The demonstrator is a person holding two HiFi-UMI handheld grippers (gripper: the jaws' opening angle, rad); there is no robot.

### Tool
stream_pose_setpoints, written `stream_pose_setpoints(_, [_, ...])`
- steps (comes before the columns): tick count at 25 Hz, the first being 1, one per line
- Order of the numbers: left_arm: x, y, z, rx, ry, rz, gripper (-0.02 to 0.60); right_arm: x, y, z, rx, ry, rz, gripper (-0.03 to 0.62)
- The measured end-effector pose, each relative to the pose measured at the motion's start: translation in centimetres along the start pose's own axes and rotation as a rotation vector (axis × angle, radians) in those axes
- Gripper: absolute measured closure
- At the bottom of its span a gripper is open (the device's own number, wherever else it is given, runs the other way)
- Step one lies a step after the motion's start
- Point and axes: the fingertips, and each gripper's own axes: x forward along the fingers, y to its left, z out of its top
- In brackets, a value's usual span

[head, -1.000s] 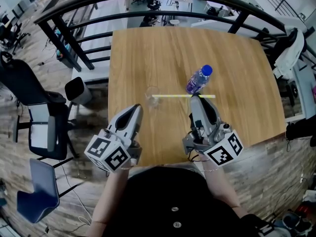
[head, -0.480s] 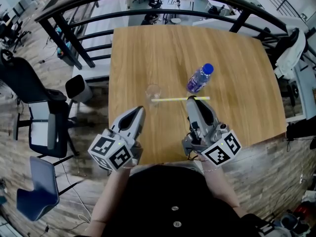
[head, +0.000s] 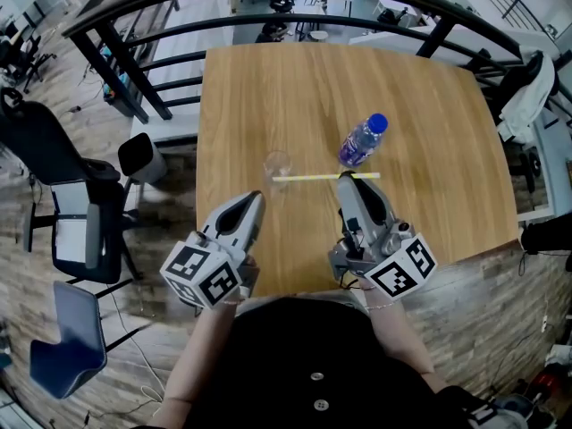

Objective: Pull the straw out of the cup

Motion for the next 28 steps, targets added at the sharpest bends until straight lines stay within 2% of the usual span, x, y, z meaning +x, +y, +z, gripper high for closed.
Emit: stream_pose_setpoints(28, [-0.07, 0.75, -0.19, -0.035, 0.001, 0.022, 0.566, 0.28, 0.07, -0.29, 0.013, 0.006, 0.011, 0.572])
